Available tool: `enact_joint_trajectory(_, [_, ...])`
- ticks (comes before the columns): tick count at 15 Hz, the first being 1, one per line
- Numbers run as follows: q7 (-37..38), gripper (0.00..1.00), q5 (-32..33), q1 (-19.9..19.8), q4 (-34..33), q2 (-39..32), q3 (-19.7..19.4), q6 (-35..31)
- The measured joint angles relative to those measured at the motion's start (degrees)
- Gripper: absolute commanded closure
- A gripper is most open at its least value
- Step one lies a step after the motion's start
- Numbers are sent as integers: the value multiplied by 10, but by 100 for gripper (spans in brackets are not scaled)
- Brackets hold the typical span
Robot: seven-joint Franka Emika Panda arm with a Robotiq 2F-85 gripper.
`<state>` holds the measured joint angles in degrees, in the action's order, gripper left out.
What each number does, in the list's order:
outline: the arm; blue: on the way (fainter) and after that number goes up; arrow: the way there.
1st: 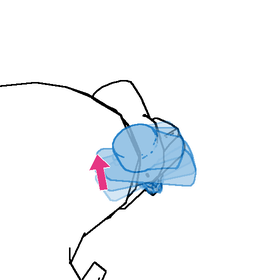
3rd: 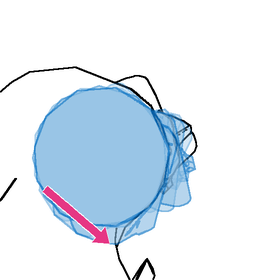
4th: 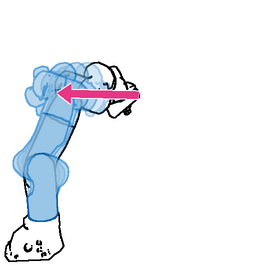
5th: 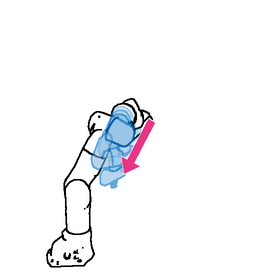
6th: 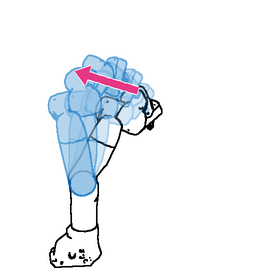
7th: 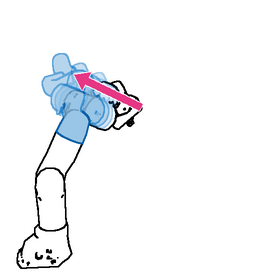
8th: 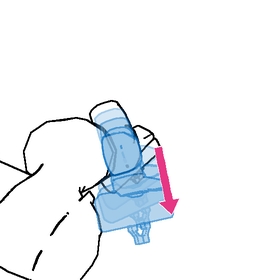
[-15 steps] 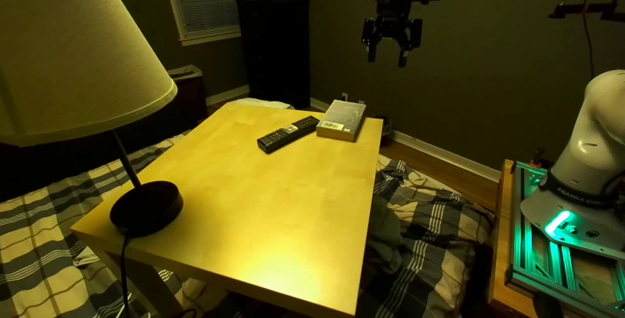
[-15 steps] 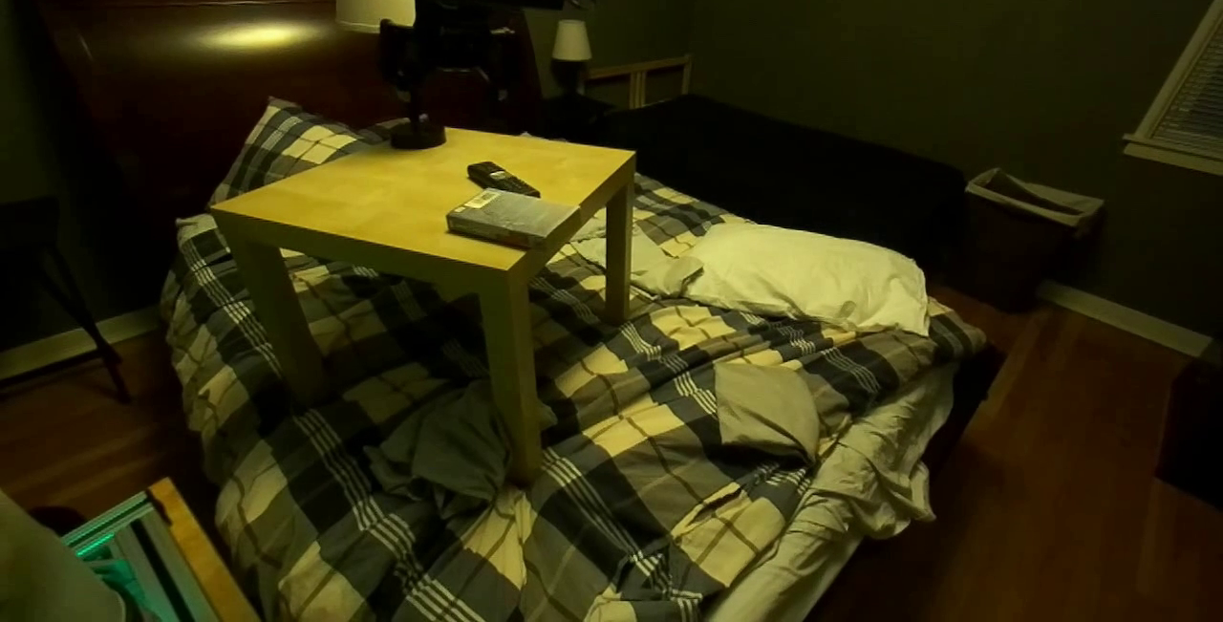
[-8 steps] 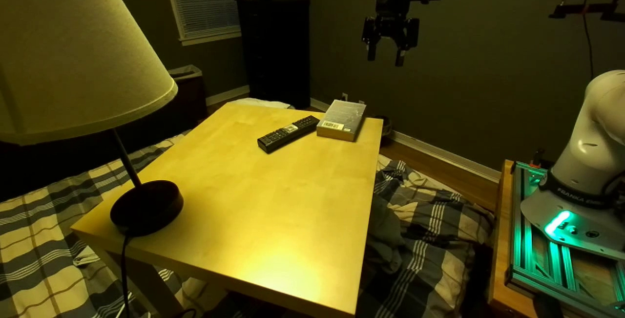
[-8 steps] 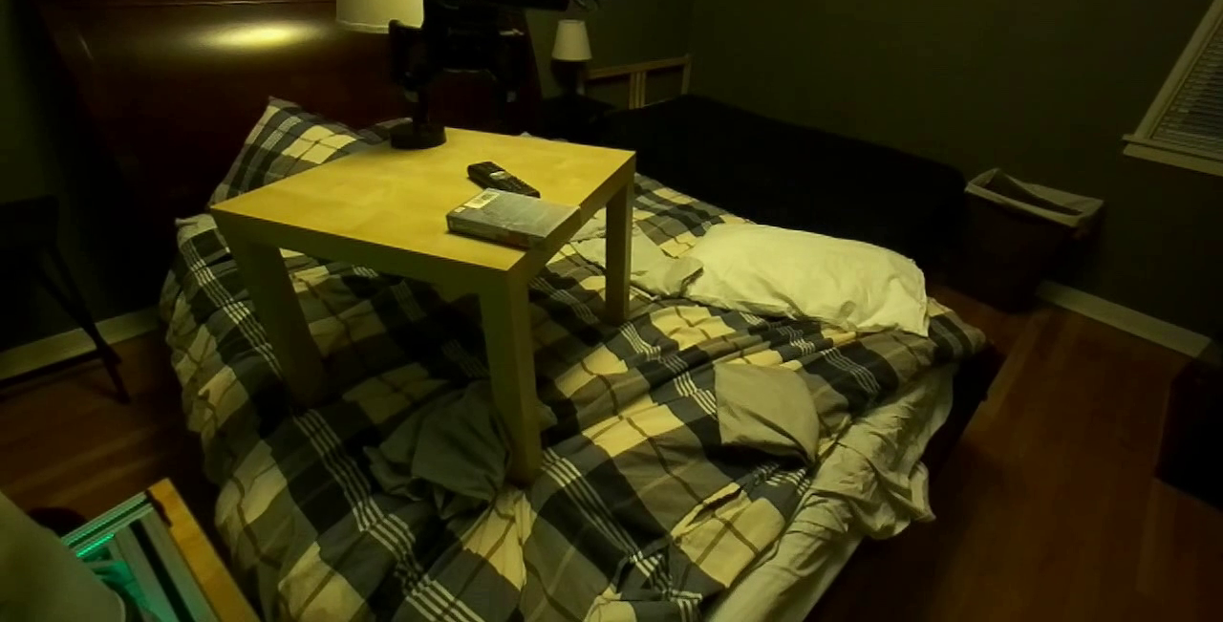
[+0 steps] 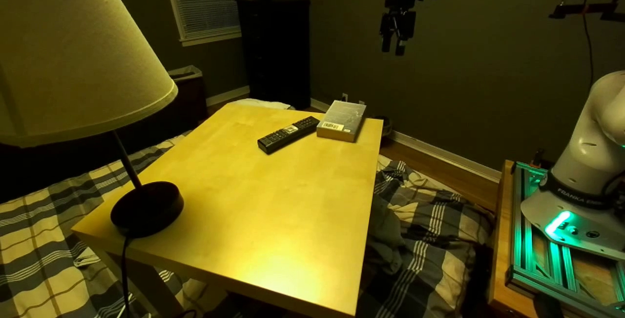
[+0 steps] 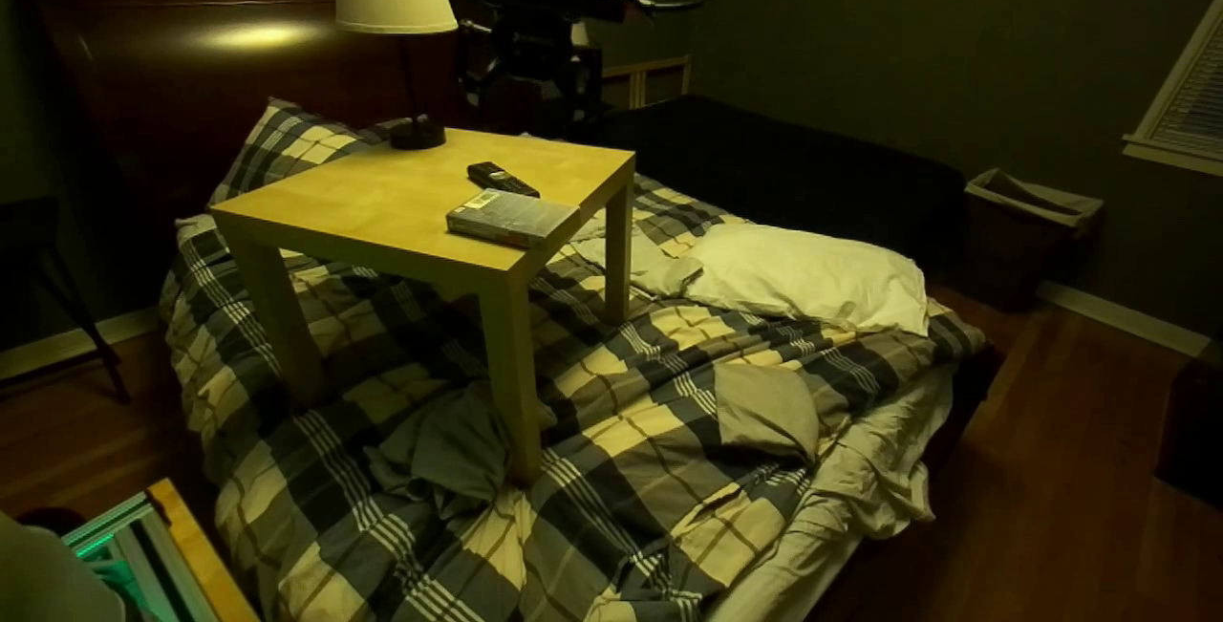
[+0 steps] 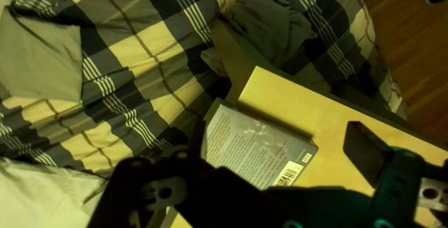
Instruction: Move the book to the right, then turn the book upright
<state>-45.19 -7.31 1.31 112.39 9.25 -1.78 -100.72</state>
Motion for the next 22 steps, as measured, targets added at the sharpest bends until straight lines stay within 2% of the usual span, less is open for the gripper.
enact_joint_trajectory(5, [80, 0, -25, -23, 0, -4, -31, 39])
enact_joint_trajectory(8, [134, 0, -65, -29, 0, -2, -41, 46])
enact_joint_trajectory(11, [188, 0, -99, -30, 4, 13, -40, -1])
enact_joint_trajectory(14, [206, 0, -104, -26, 17, 33, -31, -65])
enact_joint_trajectory(22, [211, 0, -104, -25, 23, 39, -31, -70])
